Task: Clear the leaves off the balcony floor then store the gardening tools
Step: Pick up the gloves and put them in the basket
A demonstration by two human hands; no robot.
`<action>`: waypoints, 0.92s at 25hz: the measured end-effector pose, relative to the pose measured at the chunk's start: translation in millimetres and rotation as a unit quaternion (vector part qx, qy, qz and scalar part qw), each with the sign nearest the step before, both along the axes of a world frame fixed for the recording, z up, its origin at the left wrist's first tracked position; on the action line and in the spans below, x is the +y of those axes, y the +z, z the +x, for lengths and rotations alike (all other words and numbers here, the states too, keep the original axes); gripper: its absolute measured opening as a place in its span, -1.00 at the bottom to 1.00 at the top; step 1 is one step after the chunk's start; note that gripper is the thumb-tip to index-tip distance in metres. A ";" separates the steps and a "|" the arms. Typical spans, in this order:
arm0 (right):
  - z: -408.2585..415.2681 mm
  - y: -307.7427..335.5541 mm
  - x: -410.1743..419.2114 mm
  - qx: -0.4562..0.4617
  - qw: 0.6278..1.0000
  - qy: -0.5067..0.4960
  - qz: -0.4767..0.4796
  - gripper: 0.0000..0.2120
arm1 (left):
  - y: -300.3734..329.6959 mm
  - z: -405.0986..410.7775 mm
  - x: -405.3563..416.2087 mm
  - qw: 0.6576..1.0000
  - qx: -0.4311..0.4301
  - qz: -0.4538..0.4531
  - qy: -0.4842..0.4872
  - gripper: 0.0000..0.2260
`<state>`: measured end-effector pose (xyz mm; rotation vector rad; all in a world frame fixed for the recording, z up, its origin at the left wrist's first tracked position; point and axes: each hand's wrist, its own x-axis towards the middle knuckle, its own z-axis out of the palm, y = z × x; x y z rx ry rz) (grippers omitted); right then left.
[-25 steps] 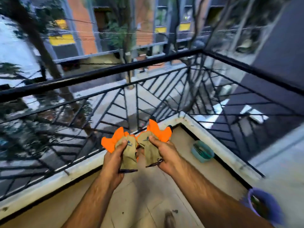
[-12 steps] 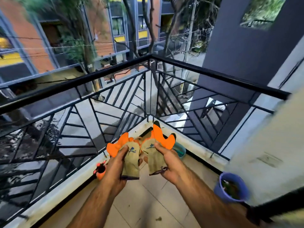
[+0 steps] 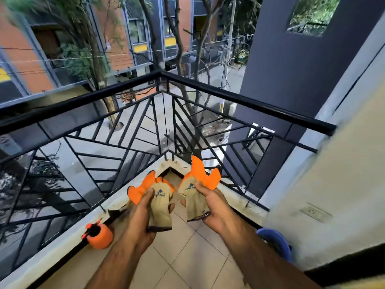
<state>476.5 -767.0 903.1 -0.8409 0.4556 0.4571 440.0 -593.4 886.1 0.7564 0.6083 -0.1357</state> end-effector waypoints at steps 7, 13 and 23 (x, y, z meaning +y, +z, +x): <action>62.3 -15.0 -9.3 0.040 0.999 -0.013 -0.022 -0.83 | -23.1 73.2 -9.1 1.000 0.021 0.013 -0.013 -0.69; 125.9 -22.2 -21.8 0.040 0.995 -0.019 -0.084 -0.79 | -44.0 140.2 -5.5 0.998 0.055 0.015 -0.024 -0.78; 252.5 -68.3 -69.7 0.088 0.990 0.033 -0.106 -0.66 | -87.1 227.9 -49.9 0.995 0.089 -0.010 0.048 -0.69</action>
